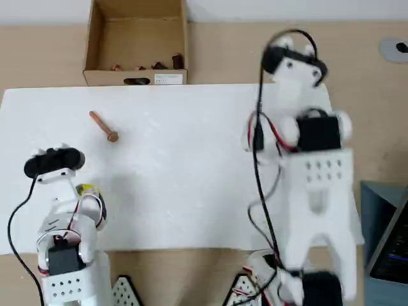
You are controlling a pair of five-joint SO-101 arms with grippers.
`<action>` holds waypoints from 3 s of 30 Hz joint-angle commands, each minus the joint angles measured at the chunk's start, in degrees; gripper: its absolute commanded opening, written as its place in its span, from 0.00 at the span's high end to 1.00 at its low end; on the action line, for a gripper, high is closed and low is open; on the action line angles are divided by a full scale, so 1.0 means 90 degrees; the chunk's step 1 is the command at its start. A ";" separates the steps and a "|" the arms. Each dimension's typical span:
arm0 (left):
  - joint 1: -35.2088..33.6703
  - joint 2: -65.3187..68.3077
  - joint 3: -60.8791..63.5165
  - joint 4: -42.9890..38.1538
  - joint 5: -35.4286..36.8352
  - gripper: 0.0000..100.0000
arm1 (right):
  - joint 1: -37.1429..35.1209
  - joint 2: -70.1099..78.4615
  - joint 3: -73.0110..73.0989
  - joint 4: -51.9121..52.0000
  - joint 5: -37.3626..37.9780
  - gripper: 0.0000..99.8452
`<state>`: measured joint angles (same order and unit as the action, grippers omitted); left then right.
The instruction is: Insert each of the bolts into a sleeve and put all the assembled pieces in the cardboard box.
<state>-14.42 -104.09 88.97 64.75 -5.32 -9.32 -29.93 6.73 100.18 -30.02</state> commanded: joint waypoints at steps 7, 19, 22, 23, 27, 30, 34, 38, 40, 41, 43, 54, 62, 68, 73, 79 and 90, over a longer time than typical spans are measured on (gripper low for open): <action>-0.0049 0.0493 -0.2110 0.1016 0.0010 0.99 | 0.0269 -0.2300 0.2183 -0.0723 0.0078 0.99; -0.0010 0.5602 -0.5861 0.1065 0.0498 0.99 | 0.0386 -0.3287 0.3228 -0.0967 0.0029 0.99; -0.0010 0.6930 -0.6681 0.1211 0.0742 0.99 | 0.0630 -0.3394 0.3258 -0.0977 0.0029 0.99; -0.0010 0.7360 -0.6926 0.1319 0.0899 0.99 | 0.0698 -0.3414 0.3258 -0.0977 0.0049 0.99; -0.0010 0.8933 -0.7844 0.1768 0.1231 0.99 | 0.1011 -0.3414 0.3258 -0.0967 0.0068 0.99; -0.0010 1.0027 -0.8479 0.2012 0.1436 0.99 | 0.1226 -0.3414 0.3258 -0.0967 0.0068 0.99; -0.0010 1.1258 -0.9524 0.2383 0.1495 0.99 | 0.1402 -0.3414 0.3258 -0.0967 0.0059 0.99; 0.0010 1.2254 -1.0676 0.2608 0.1465 0.99 | 0.1519 -0.3414 0.3267 -0.0967 0.0029 0.99; 0.0117 1.2674 -1.1272 0.2725 0.1465 0.99 | 0.1519 -0.3414 0.3267 -0.0967 0.0029 0.99; 0.0166 1.2860 -1.1556 0.2794 0.1465 0.99 | 0.1519 -0.3414 0.3267 -0.0967 0.0020 0.99; 0.0332 1.3221 -1.2063 0.2921 0.1475 0.96 | 0.1519 -0.3414 0.3267 -0.0967 0.0020 0.99; 0.0664 1.4755 -1.3656 0.2989 0.1495 0.89 | 0.1519 -0.3414 0.3267 -0.0967 0.0020 0.99; 0.0860 1.5556 -1.4007 0.2960 0.1495 0.89 | 0.1519 -0.3394 0.3267 -0.0977 0.0020 0.99; 0.0811 1.6161 -1.4281 0.2960 0.1495 0.90 | 0.1519 -0.3375 0.3267 -0.0977 0.0068 0.99; 0.0684 1.6484 -1.4310 0.2960 0.1504 0.90 | 0.1519 -0.3375 0.3267 -0.0977 0.0068 0.99; 0.0664 1.6698 -1.4330 0.2999 0.2168 1.00 | 0.1509 -0.3375 0.3267 -0.0977 0.0068 0.99; 0.0518 1.6679 -1.5560 0.3966 0.2364 1.00 | 0.1490 -0.3375 0.3267 -0.0977 0.0078 0.99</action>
<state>-8.44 47.12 -45.01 99.12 15.60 3.69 -59.65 36.26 92.62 -30.02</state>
